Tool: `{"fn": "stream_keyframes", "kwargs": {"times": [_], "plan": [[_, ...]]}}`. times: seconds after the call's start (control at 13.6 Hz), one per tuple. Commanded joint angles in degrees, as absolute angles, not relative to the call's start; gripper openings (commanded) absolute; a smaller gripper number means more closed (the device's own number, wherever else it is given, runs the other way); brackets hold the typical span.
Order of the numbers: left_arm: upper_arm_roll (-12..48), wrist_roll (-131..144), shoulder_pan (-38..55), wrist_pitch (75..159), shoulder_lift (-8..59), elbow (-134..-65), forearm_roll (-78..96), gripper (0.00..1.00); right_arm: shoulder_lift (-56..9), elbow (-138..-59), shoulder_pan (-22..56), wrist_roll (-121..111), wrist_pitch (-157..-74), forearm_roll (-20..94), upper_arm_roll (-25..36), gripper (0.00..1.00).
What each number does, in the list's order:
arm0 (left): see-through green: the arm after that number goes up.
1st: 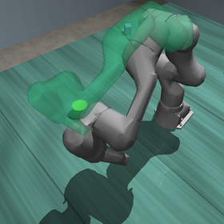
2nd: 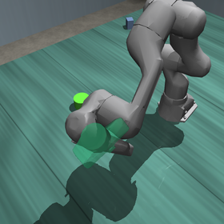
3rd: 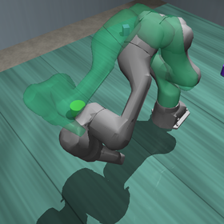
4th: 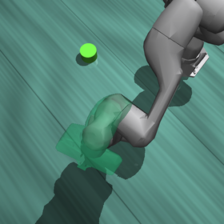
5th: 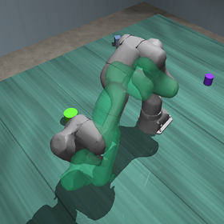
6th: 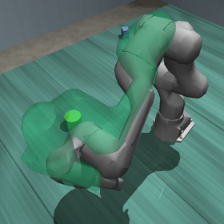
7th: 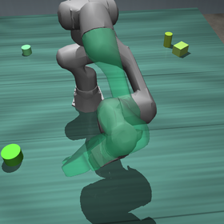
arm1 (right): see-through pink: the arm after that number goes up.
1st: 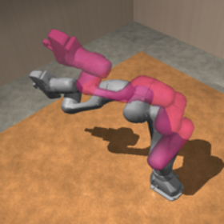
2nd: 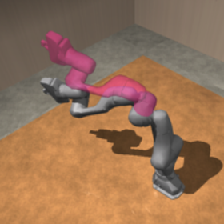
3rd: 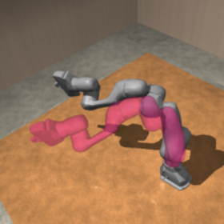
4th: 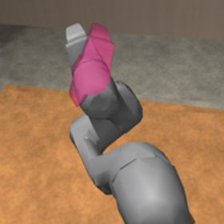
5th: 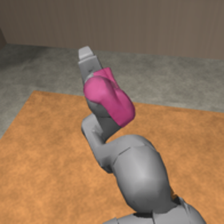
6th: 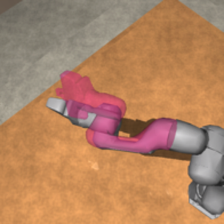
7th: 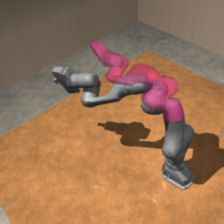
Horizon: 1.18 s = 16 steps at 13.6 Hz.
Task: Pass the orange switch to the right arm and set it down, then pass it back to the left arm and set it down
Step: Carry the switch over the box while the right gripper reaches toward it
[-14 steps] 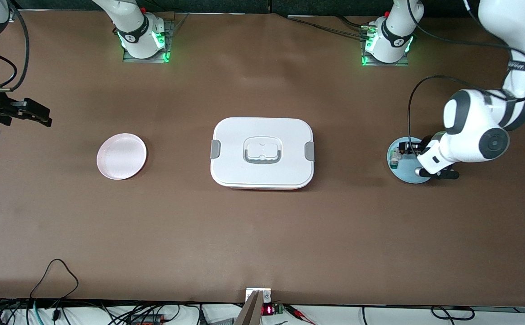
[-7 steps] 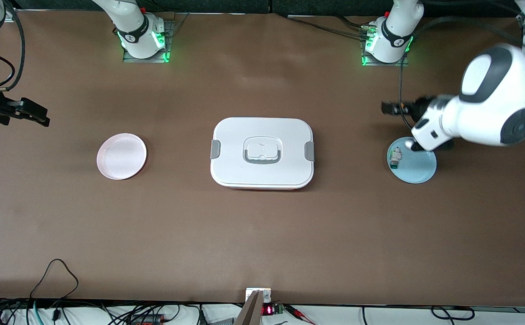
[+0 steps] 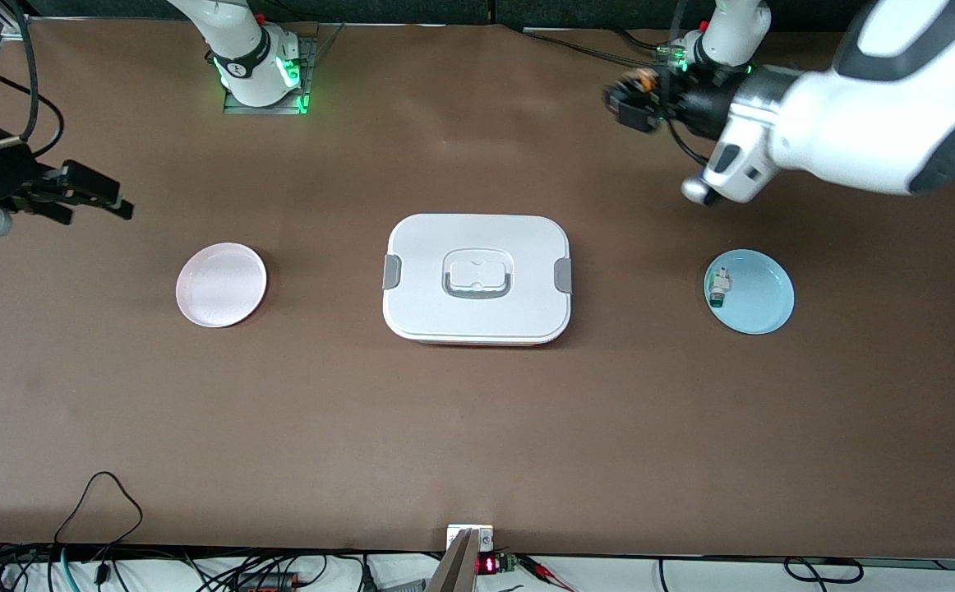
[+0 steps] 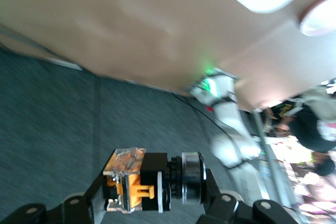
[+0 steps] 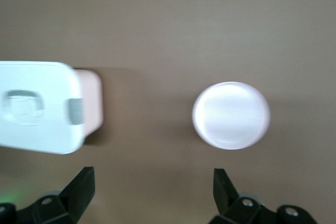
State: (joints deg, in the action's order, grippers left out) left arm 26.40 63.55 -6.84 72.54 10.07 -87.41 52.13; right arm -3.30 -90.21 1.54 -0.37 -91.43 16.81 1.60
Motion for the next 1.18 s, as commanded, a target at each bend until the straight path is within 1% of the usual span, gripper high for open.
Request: {"fn": "stream_keyframes", "kwargs": {"times": [0.0, 0.07, 0.22, 0.44, 0.52, 0.66, 0.74, 0.89, 1.11], "plan": [[28.6, 73.1, -4.8, 81.7, 12.4, -85.6, 61.5, 0.11, -4.8, -90.1, 1.5, -0.6, -91.2, 25.4, 1.4, 1.00], [28.6, 74.9, -3.1, 85.5, 14.0, -85.5, 64.4, 0.10, -6.0, -90.1, 1.8, -0.6, -91.2, 29.7, 1.4, 1.00], [28.6, 78.3, 0.1, 91.5, 16.4, -85.3, 68.7, 0.10, -6.2, -92.3, 2.5, -0.8, -91.3, 38.3, 1.4, 1.00], [28.6, 79.8, 2.5, 98.5, 18.5, -85.2, 73.8, 0.08, -5.9, -94.2, 5.9, -1.1, -94.8, 45.9, 1.2, 1.00], [28.6, 80.0, 2.7, 99.7, 19.2, -85.2, 75.0, 0.08, -6.0, -94.9, 6.6, -3.2, -95.0, 50.1, 1.1, 1.00], [28.5, 80.8, 3.1, 100.3, 19.5, -84.4, 75.1, 0.07, -6.0, -100.1, 6.8, -10.7, -96.2, 62.0, 1.1, 1.00], [28.4, 80.9, 2.9, 100.3, 19.5, -84.4, 75.2, 0.07, -6.2, -101.9, 6.9, -14.2, -96.7, 66.1, 1.0, 1.00], [28.2, 80.9, 2.5, 100.3, 19.5, -84.3, 75.4, 0.07, -6.6, -104.4, 7.0, -18.4, -97.0, 71.3, 0.6, 1.00], [28.2, 81.2, 2.3, 100.3, 19.7, -84.2, 75.3, 0.07, -6.2, -107.5, 11.5, -18.7, -99.0, 81.5, 0.6, 1.00]]}}
